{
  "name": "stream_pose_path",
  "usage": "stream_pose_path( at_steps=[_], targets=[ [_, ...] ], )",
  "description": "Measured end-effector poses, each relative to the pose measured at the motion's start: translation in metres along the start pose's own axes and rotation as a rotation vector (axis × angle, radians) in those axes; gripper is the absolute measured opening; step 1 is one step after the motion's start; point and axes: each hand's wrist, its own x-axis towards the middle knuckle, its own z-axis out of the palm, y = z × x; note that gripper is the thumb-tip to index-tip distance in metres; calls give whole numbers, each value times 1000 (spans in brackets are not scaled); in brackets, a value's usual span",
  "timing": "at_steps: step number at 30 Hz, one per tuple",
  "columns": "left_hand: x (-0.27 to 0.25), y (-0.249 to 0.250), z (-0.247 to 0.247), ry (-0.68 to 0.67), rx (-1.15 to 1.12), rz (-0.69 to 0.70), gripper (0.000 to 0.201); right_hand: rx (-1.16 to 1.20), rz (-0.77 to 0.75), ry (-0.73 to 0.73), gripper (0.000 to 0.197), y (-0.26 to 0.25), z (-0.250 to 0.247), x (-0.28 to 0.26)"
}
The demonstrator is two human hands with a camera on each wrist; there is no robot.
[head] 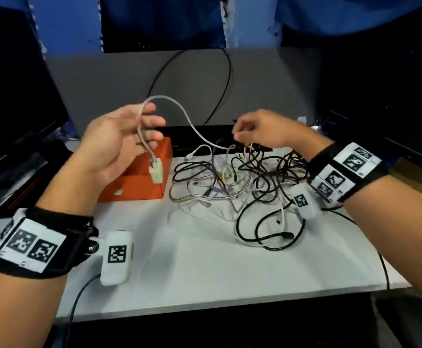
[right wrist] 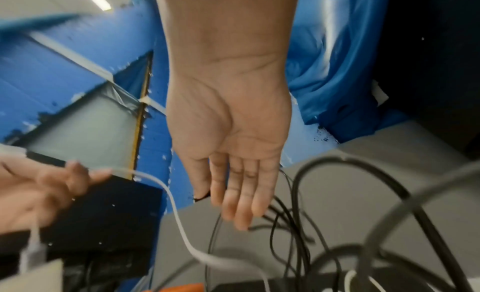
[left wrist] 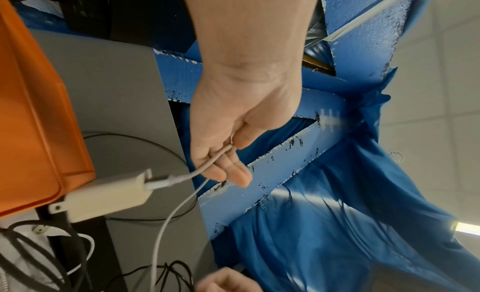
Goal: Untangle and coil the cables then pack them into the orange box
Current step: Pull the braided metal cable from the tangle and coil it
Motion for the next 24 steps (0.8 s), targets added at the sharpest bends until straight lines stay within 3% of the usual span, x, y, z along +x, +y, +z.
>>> stream_pose_path(
  at_steps=[2, 5, 6, 8, 12, 14, 16, 19, 21, 23, 24],
  targets=[
    [0, -6, 2, -3, 72, -64, 36, -109, 24, -65, 18, -3, -6, -11],
    [-3, -12, 7, -25, 170, -126, 33, -427, 224, -558, 51, -3, 10, -23],
    [-5, -14, 9, -31, 229, -141, 31, -486, 254, -657, 60, -2, 21, -24],
    [-8, -16, 15, -62, 417, -163, 27, -555, 184, -690, 53, -3, 46, -18],
    [-5, -21, 21, -131, 889, -146, 24, -489, 103, -497, 17, -9, 55, -1],
    [-1, -19, 28, -143, 1047, -92, 27, -397, 105, -350, 15, -15, 45, 9],
    [5, -21, 41, -159, 1043, -37, 23, -360, 96, -201, 21, -25, 39, 19],
    [28, -39, 63, -227, 1194, 23, 58, -339, 56, -34, 27, -39, 37, 28],
    [47, -50, 73, -270, 1292, 22, 73, -262, -17, 34, 20, -47, 36, 30],
    [64, -56, 77, -243, 1313, -4, 56, -206, -92, 67, 8, -52, 34, 29],
    [73, -57, 77, -214, 1308, -6, 38, -170, -107, 77, 14, -53, 33, 29]
  ],
)
